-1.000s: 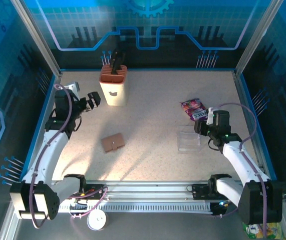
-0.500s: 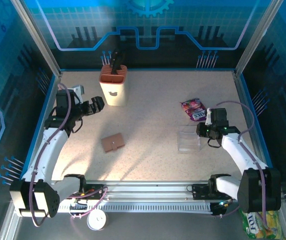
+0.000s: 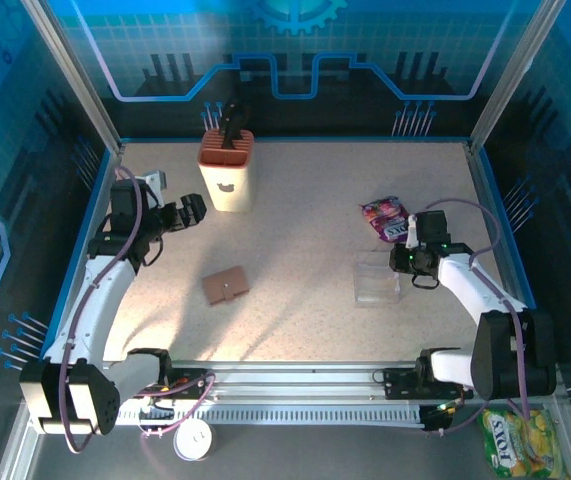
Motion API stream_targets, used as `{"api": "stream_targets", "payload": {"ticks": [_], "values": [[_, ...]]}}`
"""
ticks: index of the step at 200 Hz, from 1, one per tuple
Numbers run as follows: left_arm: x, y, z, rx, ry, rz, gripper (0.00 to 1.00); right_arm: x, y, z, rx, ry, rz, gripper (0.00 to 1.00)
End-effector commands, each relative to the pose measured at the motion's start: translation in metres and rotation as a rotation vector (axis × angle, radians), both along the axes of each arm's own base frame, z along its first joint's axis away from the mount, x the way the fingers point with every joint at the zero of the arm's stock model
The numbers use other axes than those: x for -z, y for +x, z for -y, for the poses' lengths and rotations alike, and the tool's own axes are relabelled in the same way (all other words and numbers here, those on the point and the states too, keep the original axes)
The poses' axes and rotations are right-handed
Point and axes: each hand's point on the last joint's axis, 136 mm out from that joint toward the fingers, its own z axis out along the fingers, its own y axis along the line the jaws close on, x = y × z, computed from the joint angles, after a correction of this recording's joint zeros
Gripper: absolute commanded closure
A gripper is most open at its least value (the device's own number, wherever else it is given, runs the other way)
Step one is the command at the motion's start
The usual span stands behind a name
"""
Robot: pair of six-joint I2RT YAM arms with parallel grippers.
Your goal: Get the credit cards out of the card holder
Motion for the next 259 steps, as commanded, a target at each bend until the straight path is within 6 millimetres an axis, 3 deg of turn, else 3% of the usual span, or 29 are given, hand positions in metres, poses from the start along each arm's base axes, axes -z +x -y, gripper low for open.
{"api": "stream_targets", "payload": {"ticks": [1,93,162,223,228,259], "values": [[0.004,0.002,-0.001,0.011,-0.001,-0.004,0.01,-0.005,0.004,-0.008,-0.022,0.02,0.0,0.77],[0.007,0.005,0.002,0.021,-0.029,-0.022,0.01,0.0,0.004,-0.008,-0.029,0.01,-0.025,0.83],[0.005,0.004,-0.002,0.006,-0.022,-0.017,0.01,-0.013,0.008,-0.012,-0.04,-0.034,-0.006,0.91],[0.002,0.003,0.0,0.013,-0.031,-0.007,0.01,-0.026,0.018,-0.041,-0.066,-0.08,-0.004,0.95],[0.002,0.002,0.0,0.013,-0.032,-0.008,0.01,-0.037,0.028,-0.046,-0.066,-0.077,0.022,0.95],[0.001,0.001,0.001,0.013,-0.035,-0.002,0.01,-0.047,0.051,-0.066,-0.063,-0.085,0.04,0.96]]}}
